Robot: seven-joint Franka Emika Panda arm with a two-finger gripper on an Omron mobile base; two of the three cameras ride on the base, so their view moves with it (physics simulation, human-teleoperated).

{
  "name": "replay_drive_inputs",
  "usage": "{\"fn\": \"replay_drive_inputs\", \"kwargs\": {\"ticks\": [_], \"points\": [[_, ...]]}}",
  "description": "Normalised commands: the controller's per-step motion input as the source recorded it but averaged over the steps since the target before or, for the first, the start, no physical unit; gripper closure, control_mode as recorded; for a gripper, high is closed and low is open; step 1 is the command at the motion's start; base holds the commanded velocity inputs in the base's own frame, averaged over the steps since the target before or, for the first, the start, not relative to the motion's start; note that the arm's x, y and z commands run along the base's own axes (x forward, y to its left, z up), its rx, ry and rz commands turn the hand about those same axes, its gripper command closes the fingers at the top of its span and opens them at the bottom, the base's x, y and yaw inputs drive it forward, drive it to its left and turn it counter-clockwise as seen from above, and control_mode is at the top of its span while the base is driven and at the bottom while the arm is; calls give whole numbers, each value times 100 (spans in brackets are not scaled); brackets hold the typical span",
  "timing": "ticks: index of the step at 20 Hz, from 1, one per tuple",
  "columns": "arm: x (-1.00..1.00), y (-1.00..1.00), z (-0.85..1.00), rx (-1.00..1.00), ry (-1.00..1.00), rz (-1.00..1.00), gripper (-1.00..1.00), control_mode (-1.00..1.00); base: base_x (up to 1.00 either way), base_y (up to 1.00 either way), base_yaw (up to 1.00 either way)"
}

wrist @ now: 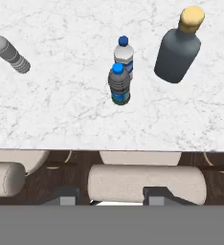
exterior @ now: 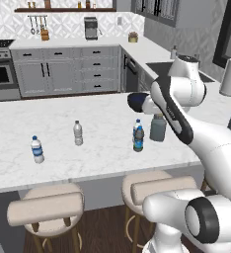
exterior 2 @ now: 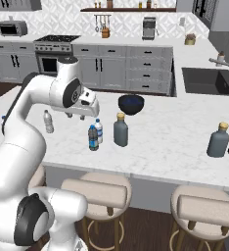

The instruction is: Move the plastic bottles in the middle to the plastics group, and the glass bottles in the middle to the glass group.

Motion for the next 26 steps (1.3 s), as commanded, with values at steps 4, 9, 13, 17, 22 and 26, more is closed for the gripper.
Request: {"fn": "replay_drive_inputs", "kwargs": {"ticks": [4, 9, 13, 17, 22, 26], "points": [[-1, 22, -31, -4, -3, -7, -100, -100, 0, 0, 0], [29, 35, -47, -11, 0, -8, -100, -100, 0, 0, 0], [93, 5, -43, -13, 0, -4, -100, -100, 0, 0, 0], [88, 5, -28, -1, -1, 0, -100, -100, 0, 0, 0], [95, -2, -28, 1, 1, 0, -100, -100, 0, 0, 0], [50, -24, -3, 0, 11, 1, -100, -100, 0, 0, 0]]}}
